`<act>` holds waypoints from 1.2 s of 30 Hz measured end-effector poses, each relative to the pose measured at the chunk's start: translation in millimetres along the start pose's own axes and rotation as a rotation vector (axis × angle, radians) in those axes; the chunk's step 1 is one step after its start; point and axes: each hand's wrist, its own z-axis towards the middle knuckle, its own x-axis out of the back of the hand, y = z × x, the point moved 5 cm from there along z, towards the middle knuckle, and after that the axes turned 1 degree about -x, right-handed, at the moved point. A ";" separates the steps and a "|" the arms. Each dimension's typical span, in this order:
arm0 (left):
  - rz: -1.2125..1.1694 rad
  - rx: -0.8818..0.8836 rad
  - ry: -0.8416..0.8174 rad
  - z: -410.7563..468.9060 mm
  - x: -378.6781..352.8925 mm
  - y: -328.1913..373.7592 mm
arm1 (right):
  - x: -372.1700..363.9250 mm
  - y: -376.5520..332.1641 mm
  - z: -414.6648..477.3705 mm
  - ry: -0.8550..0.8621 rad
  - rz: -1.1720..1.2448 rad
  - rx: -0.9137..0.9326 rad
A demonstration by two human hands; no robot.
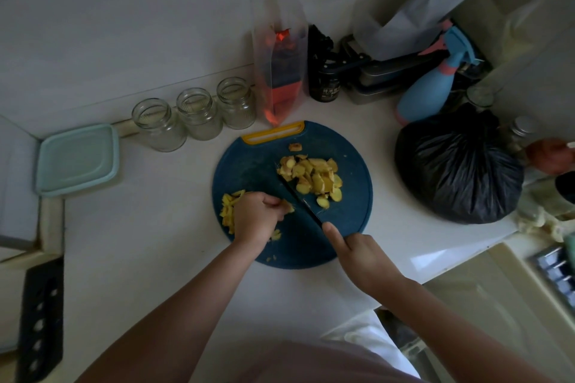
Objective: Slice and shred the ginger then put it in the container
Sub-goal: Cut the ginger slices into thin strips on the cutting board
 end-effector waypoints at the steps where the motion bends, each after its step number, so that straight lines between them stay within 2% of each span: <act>1: 0.005 0.006 -0.007 0.0 -0.1 0.8 | -0.4 -2.3 0.2 -0.002 -0.005 0.012; 15: 0.048 0.040 -0.028 -4.5 6.3 10.9 | -16.5 -12.6 5.2 -0.007 -0.015 0.069; 21: 0.121 0.022 0.007 -8.1 8.3 13.6 | -25.6 -10.0 5.0 0.029 -0.117 0.043; 32: 0.092 0.023 0.062 -9.8 2.0 9.0 | -17.8 -18.2 5.6 -0.037 -0.112 0.006; 36: 0.077 0.006 0.055 -9.7 0.8 7.5 | -13.9 -22.3 5.9 -0.083 -0.024 0.061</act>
